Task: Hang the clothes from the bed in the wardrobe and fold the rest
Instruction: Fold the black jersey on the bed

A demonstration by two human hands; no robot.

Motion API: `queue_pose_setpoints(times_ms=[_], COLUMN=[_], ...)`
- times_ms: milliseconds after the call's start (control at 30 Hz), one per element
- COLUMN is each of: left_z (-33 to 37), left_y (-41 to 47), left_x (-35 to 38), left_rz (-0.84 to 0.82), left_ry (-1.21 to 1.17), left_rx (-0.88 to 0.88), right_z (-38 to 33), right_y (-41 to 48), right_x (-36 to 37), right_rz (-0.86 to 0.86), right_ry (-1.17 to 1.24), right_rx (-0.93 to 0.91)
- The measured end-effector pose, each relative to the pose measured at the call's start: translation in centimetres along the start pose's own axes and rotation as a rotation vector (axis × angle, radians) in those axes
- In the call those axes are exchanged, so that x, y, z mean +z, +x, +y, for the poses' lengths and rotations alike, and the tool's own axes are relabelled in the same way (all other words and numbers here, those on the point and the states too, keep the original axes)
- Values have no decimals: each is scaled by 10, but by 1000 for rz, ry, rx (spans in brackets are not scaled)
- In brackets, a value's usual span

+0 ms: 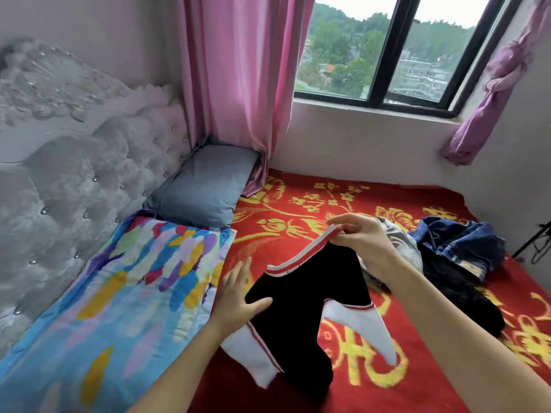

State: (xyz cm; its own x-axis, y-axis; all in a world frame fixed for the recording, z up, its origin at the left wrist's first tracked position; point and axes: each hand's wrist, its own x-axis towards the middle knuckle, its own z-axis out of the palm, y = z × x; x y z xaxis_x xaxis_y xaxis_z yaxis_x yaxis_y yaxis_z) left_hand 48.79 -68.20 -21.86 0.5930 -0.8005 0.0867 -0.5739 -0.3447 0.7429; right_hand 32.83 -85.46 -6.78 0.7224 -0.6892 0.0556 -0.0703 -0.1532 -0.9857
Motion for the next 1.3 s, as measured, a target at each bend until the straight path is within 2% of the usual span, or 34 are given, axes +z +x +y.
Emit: queue_pose_setpoints(times_ms=[100, 133, 200, 300, 400, 500, 600, 700, 800, 900, 1033, 1167, 1233, 1300], left_z=[45, 58, 78, 93, 100, 94, 83, 83, 95, 112, 138, 155, 158, 153], left_y=[-7, -9, -10, -4, 7, 14, 19, 28, 39, 47, 51, 50, 50, 52], left_x=[11, 13, 18, 29, 28, 13, -16, -61, -108, -143, -175, -189, -193, -198], left_rz=[292, 319, 252, 211, 320, 449, 281, 121, -15, -137, -168, -149, -113, -53], left_ry=[-322, -371, -398, -351, -345, -336, -320, -294, -254, -290, -480, -566, -606, -545], left_rx=[138, 167, 191, 152, 48, 104, 193, 256, 302, 301, 256, 300, 287, 271], right_z=[3, 3, 0, -6, -11, -11, 2, 37, 76, 101, 113, 125, 130, 133], right_y=[2, 3, 5, 7, 12, 16, 24, 37, 39, 37, 40, 43, 44, 45], right_x=[14, 19, 29, 50, 65, 63, 43, 22, 26, 46, 69, 78, 82, 80], right_rz=[63, 72, 74, 41, 33, 26, -28, -81, -254, -410, -467, -501, -465, -362], right_ry=[-78, -97, -104, -71, -120, -166, -110, -58, -146, -182, -134, -27, -28, 29], right_rx=[108, 133, 157, 158, 84, -5, -4, 179, 332, 387, 376, 284, 239, 229])
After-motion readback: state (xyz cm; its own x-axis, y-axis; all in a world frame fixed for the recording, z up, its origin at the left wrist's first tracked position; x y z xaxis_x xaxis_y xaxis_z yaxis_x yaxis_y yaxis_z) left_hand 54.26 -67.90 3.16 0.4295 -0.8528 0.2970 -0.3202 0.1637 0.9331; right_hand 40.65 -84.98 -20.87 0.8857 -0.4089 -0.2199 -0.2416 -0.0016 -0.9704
